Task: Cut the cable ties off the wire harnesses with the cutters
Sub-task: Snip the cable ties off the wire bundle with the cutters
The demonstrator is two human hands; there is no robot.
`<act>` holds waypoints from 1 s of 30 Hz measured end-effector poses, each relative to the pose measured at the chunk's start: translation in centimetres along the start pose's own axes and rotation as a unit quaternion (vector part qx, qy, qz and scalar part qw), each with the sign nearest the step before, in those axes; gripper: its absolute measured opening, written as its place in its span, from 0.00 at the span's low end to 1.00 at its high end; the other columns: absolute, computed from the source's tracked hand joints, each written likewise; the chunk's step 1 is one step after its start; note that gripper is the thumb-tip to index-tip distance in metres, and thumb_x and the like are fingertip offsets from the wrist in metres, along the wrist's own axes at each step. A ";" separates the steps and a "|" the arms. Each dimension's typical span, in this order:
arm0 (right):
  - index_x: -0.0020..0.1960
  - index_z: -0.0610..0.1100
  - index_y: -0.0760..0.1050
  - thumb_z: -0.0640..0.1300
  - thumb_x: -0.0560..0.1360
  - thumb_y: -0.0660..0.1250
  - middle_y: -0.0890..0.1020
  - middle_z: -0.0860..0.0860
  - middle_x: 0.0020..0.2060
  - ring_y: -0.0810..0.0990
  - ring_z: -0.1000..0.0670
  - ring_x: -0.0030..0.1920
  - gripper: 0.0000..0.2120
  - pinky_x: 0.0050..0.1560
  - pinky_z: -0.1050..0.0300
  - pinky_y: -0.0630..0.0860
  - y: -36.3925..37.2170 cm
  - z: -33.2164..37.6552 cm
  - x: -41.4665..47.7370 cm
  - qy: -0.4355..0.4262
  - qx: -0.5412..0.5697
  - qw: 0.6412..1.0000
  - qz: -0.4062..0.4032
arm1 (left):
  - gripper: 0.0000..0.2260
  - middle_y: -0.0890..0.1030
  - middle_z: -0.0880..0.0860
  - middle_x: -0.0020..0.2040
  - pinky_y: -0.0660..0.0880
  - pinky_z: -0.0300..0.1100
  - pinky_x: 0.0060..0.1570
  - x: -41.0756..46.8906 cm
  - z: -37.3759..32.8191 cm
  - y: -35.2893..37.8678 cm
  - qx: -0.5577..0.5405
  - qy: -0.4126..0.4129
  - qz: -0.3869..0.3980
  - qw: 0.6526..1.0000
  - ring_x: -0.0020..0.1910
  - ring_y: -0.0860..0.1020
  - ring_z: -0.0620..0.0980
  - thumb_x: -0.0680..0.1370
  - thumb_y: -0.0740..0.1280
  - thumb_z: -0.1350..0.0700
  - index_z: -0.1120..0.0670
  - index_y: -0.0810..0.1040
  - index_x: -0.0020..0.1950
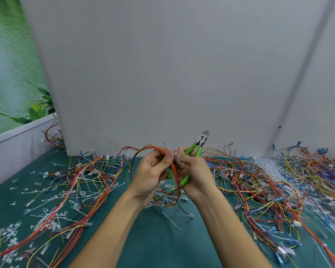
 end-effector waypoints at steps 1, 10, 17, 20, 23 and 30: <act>0.37 0.43 0.78 0.33 0.83 0.62 0.78 0.45 0.35 0.78 0.45 0.38 0.17 0.44 0.45 0.73 0.0 -0.1 0.1 0.002 0.010 1.000 0.003 | 0.03 0.78 0.53 0.43 0.62 0.39 0.34 0.0 0.0 -0.1 -0.001 0.000 0.001 1.000 0.37 0.66 0.47 0.75 0.71 0.50 0.48 0.83 0.45; 0.45 0.40 0.75 0.38 0.82 0.65 0.76 0.44 0.37 0.75 0.45 0.40 0.07 0.44 0.44 0.73 -0.9 1.0 0.4 -0.033 -0.034 0.999 -0.020 | 0.08 0.81 0.50 0.39 0.73 0.38 0.34 0.3 0.6 0.7 0.009 0.025 -0.064 0.998 0.35 0.74 0.46 0.75 0.72 0.54 0.57 0.78 0.49; 0.45 0.41 0.78 0.37 0.82 0.66 0.81 0.46 0.36 0.81 0.49 0.36 0.07 0.38 0.52 0.80 -0.7 0.8 0.3 0.009 0.031 0.999 -0.020 | 0.08 0.82 0.49 0.38 0.73 0.35 0.36 0.4 0.9 1.0 -0.082 0.014 -0.101 0.991 0.35 0.76 0.44 0.71 0.73 0.56 0.56 0.78 0.48; 0.36 0.42 0.82 0.36 0.82 0.65 0.81 0.45 0.35 0.82 0.50 0.34 0.16 0.36 0.55 0.82 -0.5 1.0 0.1 0.018 0.071 0.997 -0.008 | 0.08 0.82 0.48 0.37 0.74 0.35 0.37 0.4 0.8 1.2 -0.108 0.007 -0.105 0.989 0.34 0.76 0.42 0.70 0.74 0.56 0.54 0.78 0.46; 0.39 0.41 0.80 0.37 0.82 0.64 0.80 0.45 0.36 0.80 0.51 0.35 0.14 0.37 0.57 0.82 -0.5 1.1 -0.1 0.029 0.096 0.995 -0.003 | 0.08 0.81 0.48 0.37 0.73 0.38 0.41 0.3 0.7 1.5 -0.121 0.004 -0.119 0.986 0.35 0.77 0.43 0.69 0.74 0.55 0.53 0.78 0.45; 0.49 0.39 0.74 0.36 0.84 0.62 0.79 0.46 0.38 0.78 0.51 0.36 0.06 0.40 0.58 0.82 -2.2 2.3 0.9 -0.002 0.131 0.989 -0.074 | 0.07 0.80 0.50 0.37 0.80 0.40 0.42 0.5 0.3 1.2 -0.159 -0.007 -0.106 0.982 0.39 0.84 0.52 0.74 0.70 0.54 0.52 0.74 0.49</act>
Point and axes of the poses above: each hand's wrist, its own x-axis towards the middle knuckle, its own y-axis out of the palm, z = x × y, the point moved 1 cm from there along x, towards the middle knuckle
